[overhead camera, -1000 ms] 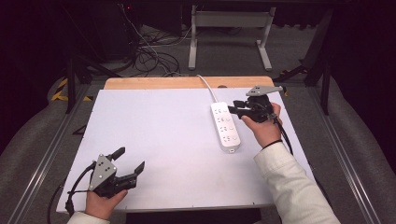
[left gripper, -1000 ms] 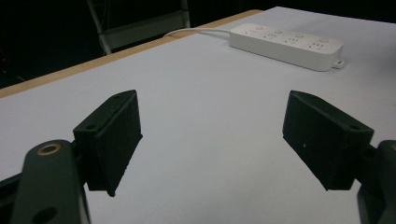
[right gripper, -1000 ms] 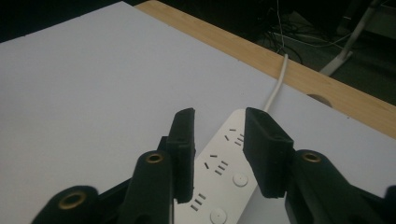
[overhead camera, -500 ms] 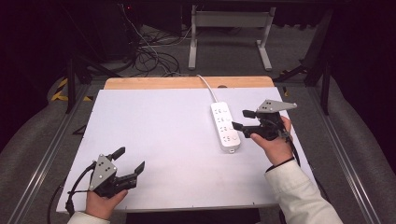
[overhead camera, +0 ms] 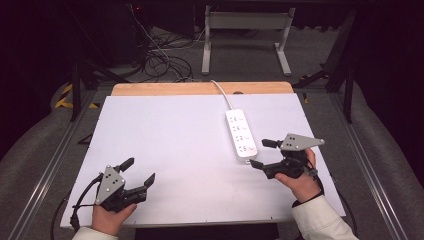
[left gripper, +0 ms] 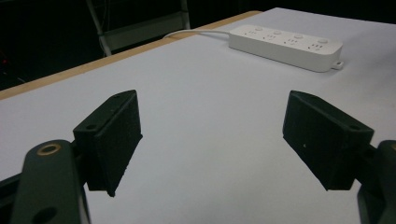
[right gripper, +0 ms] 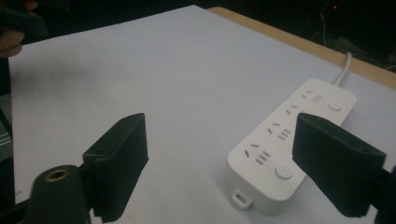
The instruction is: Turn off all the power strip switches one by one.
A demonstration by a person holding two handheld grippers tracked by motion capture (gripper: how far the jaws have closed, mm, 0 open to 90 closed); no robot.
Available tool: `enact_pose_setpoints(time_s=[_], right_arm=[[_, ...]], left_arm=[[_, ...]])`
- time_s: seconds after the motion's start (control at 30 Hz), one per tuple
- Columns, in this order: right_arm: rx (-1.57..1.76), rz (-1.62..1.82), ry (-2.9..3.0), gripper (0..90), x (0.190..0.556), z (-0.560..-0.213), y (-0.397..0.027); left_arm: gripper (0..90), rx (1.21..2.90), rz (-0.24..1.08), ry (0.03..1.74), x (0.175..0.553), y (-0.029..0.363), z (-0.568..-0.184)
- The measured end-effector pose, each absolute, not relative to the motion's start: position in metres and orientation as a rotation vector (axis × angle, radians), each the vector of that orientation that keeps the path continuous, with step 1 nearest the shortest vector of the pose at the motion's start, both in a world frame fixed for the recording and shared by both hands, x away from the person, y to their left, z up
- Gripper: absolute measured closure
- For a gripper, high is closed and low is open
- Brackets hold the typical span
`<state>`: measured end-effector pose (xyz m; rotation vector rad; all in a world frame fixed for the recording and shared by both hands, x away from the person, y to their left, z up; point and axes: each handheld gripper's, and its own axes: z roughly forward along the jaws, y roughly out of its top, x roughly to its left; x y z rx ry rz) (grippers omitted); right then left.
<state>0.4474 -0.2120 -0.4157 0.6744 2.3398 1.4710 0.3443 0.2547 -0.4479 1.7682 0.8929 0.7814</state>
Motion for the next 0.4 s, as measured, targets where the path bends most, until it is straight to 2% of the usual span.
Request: enact_pose_setpoints(time_s=[0.13, 0.3, 0.4], right_arm=[[0.704, 1.471, 2.346, 10.5, 0.437, -0.432, -0.214], [0.744, 1.481, 2.377, 10.2, 0.428, -0.458, -0.218], [0.726, 1.478, 2.385, 9.8, 0.423, -0.462, -0.219]], left_arm=[[19.8, 1.77, 0.785, 0.892, 0.344, 0.255, -0.448], [18.0, 1.788, 0.783, 0.887, 0.346, 0.256, -0.448], [17.0, 1.812, 0.791, 0.874, 0.346, 0.255, -0.449]])
